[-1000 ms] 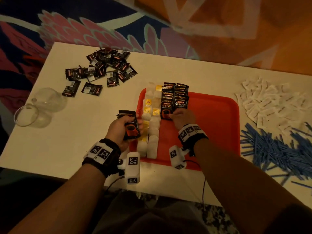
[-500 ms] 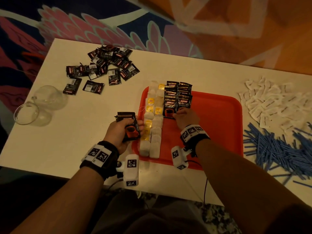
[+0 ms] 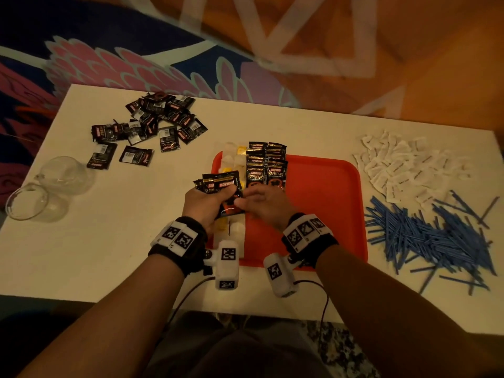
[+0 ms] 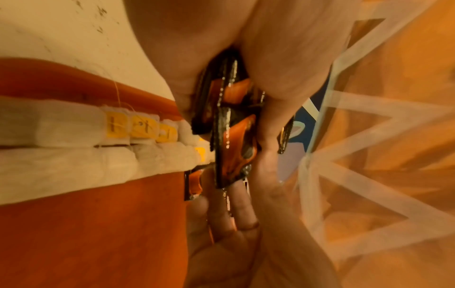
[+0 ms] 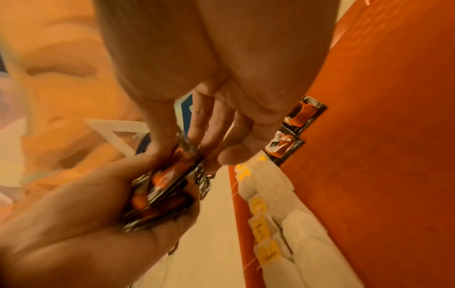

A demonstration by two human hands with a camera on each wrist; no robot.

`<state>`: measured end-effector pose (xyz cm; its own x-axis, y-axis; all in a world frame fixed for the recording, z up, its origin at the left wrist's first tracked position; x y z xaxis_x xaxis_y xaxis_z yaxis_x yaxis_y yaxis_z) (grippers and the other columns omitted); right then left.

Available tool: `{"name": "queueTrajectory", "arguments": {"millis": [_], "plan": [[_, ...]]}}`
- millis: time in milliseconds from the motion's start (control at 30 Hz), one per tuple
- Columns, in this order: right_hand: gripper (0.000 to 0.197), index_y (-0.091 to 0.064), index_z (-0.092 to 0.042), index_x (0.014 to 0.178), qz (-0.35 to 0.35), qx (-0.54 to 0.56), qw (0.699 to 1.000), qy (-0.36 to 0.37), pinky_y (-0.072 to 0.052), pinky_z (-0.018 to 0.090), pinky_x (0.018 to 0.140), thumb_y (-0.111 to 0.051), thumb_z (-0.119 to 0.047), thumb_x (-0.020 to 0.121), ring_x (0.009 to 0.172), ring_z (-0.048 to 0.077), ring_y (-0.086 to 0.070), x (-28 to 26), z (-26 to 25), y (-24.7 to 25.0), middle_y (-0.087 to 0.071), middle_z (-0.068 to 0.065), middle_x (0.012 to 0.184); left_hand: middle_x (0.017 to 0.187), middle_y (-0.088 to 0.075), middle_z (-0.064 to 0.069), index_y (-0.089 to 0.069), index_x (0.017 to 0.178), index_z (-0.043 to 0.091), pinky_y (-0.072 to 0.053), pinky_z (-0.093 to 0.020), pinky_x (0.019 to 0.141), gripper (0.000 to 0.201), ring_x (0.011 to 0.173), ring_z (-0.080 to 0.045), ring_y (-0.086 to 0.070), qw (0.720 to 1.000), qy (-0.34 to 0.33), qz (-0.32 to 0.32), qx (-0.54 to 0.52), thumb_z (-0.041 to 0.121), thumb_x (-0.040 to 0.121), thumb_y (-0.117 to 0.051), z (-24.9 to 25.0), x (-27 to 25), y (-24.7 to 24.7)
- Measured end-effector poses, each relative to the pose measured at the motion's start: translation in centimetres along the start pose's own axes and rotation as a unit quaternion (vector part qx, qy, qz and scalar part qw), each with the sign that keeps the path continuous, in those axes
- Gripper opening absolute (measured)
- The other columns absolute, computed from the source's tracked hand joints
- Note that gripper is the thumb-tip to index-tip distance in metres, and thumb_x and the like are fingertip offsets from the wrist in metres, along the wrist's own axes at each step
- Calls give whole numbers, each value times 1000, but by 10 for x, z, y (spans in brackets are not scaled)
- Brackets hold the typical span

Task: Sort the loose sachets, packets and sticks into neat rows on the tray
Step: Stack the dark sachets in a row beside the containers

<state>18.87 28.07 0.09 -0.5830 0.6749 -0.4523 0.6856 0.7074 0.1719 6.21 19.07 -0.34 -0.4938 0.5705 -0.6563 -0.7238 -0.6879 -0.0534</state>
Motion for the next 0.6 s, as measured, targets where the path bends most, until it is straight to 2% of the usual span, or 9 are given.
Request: {"name": "queueTrajectory", "arguments": {"millis": [67, 133, 167, 233, 300, 367, 433, 600], "plan": [[9, -68, -17, 93, 30, -15, 999, 27, -60, 40, 77, -74, -17, 86, 87, 20, -70, -5, -8, 7, -72, 3, 93, 94, -77, -12, -74, 98, 9, -57, -53, 89, 21, 90, -31, -74, 1000, -8, -24, 14, 11, 78, -82, 5, -3, -13], [12, -64, -22, 86, 51, -15, 998, 25, -58, 46, 81, -73, -14, 86, 87, 25, -70, -10, -9, 16, -70, 1, 83, 94, -77, -11, -75, 98, 11, -57, -52, 90, 22, 92, -30, -74, 999, -17, -42, 20, 16, 78, -82, 12, -6, -22], [14, -63, -22, 86, 53, -12, 998, 14, -58, 44, 82, -74, -13, 85, 86, 24, -70, -12, -7, 19, -67, -3, 77, 95, -77, -11, -74, 98, 11, -57, -52, 89, 23, 92, -30, -74, 999, -20, -45, 11, 19, 78, -82, 15, -6, -23], [14, -63, -18, 91, 55, -10, 998, 13, -57, 34, 77, -74, -12, 84, 78, 15, -66, -16, -7, 25, -61, -9, 69, 95, -77, -11, -73, 99, 12, -58, -51, 87, 23, 93, -30, -74, 999, -18, -43, -8, 23, 81, -80, 22, -6, -23], [15, -65, -16, 93, 59, -7, 998, 23, -50, 21, 66, -75, -11, 84, 67, 5, -60, -21, -8, 30, -58, -12, 66, 97, -76, -14, -72, 101, 9, -57, -54, 88, 21, 93, -32, -73, 999, -10, -45, -5, 17, 83, -78, 23, -5, -25], [14, -65, -16, 90, 60, -1, 998, 29, -45, 15, 61, -75, -10, 84, 65, 1, -58, -23, -9, 32, -61, -10, 71, 98, -75, -17, -72, 104, 7, -56, -57, 90, 22, 93, -35, -73, 999, -4, -46, 3, 12, 83, -77, 22, -7, -28], [14, -64, -17, 88, 59, 6, 998, 29, -47, 15, 62, -75, -10, 84, 68, 2, -59, -25, -9, 33, -63, -7, 78, 99, -75, -18, -72, 103, 7, -55, -58, 89, 21, 93, -36, -73, 999, -3, -43, 4, 11, 83, -76, 21, -9, -31], [17, -67, -20, 92, 91, -17, 996, 18, -55, 30, 81, -79, -16, 80, 80, 11, -64, -22, 0, 43, -64, -9, 82, 101, -75, -18, -71, 103, 8, -59, -48, 77, 13, 92, -34, -73, 998, 9, -58, -14, 10, 89, -70, 21, -11, -42]]}}
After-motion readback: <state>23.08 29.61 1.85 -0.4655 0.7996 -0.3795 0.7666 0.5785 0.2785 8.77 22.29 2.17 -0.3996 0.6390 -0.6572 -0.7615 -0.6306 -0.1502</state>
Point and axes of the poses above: each hand's wrist, its own x-axis towards the middle knuckle, its own y-axis out of the back of the hand, z = x × y, the point moved 10 cm from there along x, towards the middle knuckle
